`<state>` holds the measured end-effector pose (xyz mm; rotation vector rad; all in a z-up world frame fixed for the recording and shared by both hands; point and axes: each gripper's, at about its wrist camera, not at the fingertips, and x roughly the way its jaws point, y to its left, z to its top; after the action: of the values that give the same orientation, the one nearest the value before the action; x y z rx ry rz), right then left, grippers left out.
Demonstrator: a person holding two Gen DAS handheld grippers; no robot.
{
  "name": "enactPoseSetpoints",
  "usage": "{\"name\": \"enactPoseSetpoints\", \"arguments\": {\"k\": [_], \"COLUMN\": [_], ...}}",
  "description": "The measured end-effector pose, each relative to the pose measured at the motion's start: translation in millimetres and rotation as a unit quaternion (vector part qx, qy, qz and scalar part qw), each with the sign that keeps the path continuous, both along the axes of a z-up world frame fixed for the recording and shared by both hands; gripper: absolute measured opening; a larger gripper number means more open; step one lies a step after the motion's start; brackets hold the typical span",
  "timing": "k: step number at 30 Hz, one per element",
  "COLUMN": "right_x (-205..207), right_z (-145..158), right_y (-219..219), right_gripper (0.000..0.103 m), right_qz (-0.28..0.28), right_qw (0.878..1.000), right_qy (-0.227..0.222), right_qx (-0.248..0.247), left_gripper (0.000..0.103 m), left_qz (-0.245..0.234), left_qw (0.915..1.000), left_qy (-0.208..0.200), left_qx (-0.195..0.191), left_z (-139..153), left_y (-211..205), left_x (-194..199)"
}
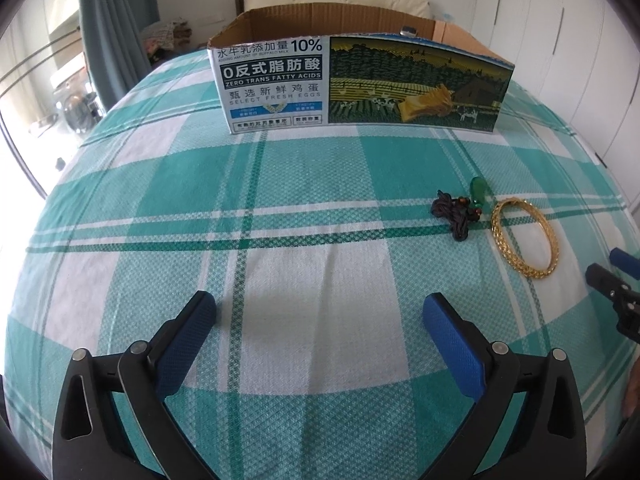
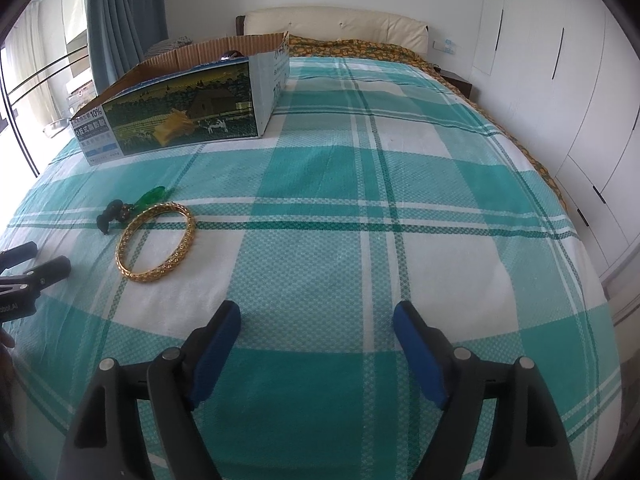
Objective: Organize jewelry
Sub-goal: 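Withdraw both tools toward the green pendant and gold bangle, then grasp the black cord with green pendant using the left tool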
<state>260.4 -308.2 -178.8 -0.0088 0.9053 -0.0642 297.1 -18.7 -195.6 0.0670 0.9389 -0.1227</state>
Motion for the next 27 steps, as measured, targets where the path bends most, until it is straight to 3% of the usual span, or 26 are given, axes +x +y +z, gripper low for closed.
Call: {"name": "enactPoseSetpoints", "arguments": {"k": [20,27], "right_x": [0.8,0.8], "right_z": [-1.1,-1.2], "right_y": [-0.8,-0.3], "right_gripper": [0.086,0.086], "right_qz": [-0.002,-0.002], "right_qw": [1.000,1.000], "right_qy": [0.003,0.003], "right_qx": [0.002,0.002], "left_gripper": [0.103,0.103], "left_qz": [0.004,-0.067], "left_qw": [1.0000,0.9976], "left_qy": [0.001,0.013], "left_qx": [0.001,0.000], "left_z": [-0.9,-0.1], "left_y": [-1.9,-15.2], "left_x": [-0.3,0.2]}}
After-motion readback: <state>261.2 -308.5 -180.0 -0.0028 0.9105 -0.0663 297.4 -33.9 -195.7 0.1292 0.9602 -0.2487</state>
